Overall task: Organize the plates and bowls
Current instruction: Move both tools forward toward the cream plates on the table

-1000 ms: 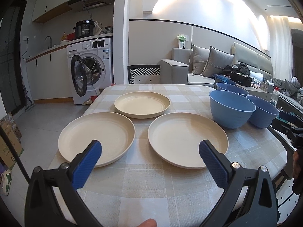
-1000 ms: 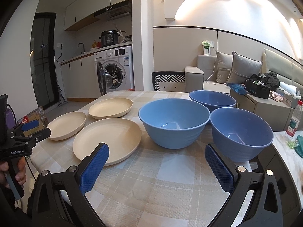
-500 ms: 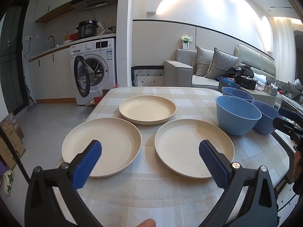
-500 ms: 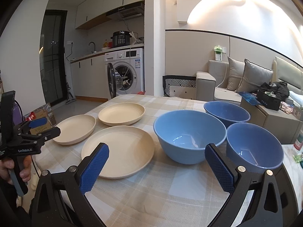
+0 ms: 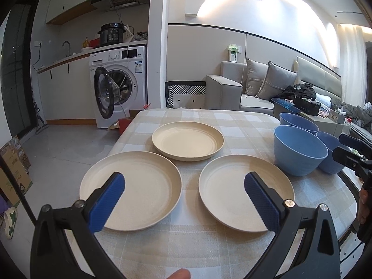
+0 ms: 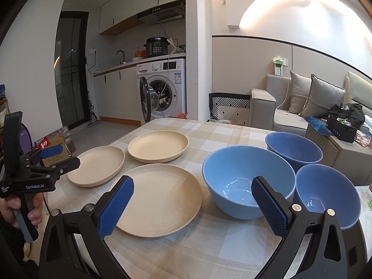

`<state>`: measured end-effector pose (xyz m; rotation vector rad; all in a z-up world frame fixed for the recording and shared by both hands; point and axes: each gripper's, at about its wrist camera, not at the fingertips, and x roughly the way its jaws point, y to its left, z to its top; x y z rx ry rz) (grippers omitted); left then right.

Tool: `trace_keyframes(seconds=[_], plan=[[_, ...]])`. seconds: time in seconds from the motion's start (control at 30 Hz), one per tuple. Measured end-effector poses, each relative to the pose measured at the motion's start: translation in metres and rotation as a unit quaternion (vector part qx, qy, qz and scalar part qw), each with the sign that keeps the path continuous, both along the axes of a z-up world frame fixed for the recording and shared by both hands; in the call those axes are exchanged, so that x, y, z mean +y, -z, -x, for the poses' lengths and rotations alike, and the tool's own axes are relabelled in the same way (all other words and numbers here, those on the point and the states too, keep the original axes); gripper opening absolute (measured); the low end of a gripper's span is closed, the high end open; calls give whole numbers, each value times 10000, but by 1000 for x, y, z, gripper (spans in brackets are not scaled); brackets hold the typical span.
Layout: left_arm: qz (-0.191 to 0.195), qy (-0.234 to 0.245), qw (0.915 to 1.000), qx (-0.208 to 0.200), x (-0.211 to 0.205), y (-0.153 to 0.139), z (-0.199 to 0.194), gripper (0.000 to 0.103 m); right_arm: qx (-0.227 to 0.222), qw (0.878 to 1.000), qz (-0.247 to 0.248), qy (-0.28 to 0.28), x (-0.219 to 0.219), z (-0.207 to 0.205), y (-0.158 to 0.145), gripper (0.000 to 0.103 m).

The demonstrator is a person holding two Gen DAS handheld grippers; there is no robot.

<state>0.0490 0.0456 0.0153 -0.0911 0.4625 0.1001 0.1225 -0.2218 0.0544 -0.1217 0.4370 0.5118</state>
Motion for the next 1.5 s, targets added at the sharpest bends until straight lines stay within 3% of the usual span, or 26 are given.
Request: trace_keyframes(seconds=[1.5], plan=[[-63, -22, 9997, 226, 18, -26, -74, 103, 231, 9989, 144, -379, 62, -83, -36, 103]])
